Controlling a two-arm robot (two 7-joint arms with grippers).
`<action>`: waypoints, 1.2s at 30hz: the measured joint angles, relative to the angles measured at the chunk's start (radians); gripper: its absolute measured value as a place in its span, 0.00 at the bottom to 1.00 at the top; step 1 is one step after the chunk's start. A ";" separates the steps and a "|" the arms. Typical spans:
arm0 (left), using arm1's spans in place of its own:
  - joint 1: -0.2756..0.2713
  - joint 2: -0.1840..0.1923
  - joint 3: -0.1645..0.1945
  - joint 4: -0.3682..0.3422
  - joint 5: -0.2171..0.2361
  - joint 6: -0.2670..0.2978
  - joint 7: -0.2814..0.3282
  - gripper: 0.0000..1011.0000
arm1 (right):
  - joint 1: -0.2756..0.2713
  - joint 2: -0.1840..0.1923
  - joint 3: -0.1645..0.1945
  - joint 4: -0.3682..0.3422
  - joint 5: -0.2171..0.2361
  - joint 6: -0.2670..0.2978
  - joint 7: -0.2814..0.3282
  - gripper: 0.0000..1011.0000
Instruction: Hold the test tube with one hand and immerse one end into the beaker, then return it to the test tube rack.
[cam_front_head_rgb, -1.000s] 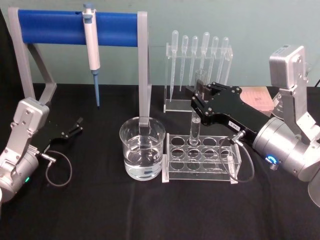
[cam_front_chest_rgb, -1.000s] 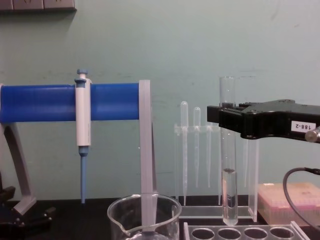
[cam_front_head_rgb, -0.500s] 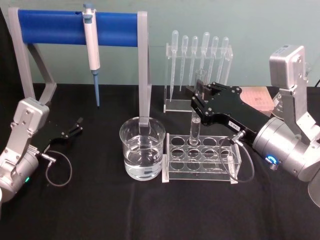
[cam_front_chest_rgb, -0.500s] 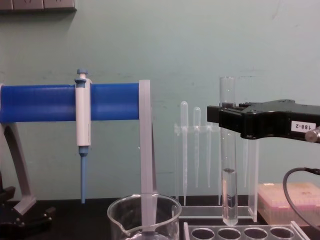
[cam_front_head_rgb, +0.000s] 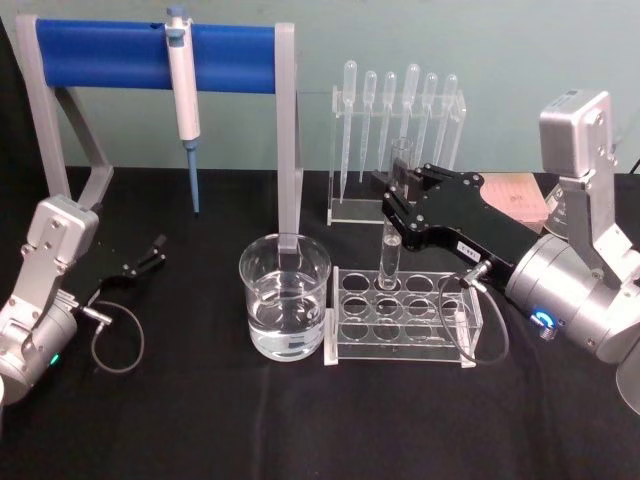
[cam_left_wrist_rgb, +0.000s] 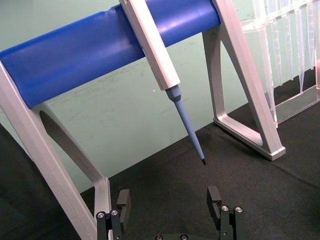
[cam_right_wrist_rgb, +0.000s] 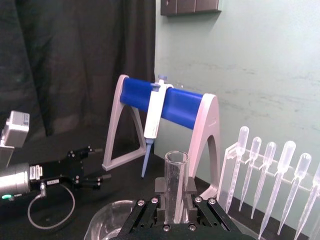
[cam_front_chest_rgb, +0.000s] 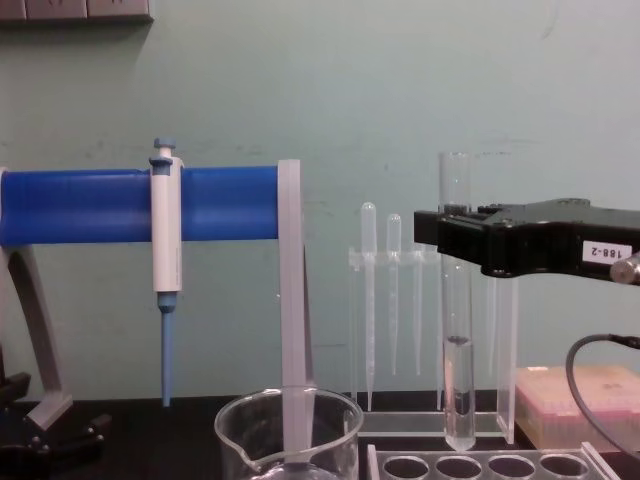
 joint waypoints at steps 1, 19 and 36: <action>0.000 0.000 0.000 0.000 0.000 0.000 0.000 0.99 | -0.001 -0.001 0.001 -0.003 0.001 0.000 -0.001 0.22; 0.000 0.000 0.000 0.000 0.000 0.000 0.000 0.99 | 0.151 -0.126 -0.111 0.030 -0.014 0.081 -0.035 0.22; 0.000 0.000 0.000 0.000 0.000 0.000 0.000 0.99 | 0.161 -0.206 -0.186 0.213 -0.111 -0.033 -0.033 0.22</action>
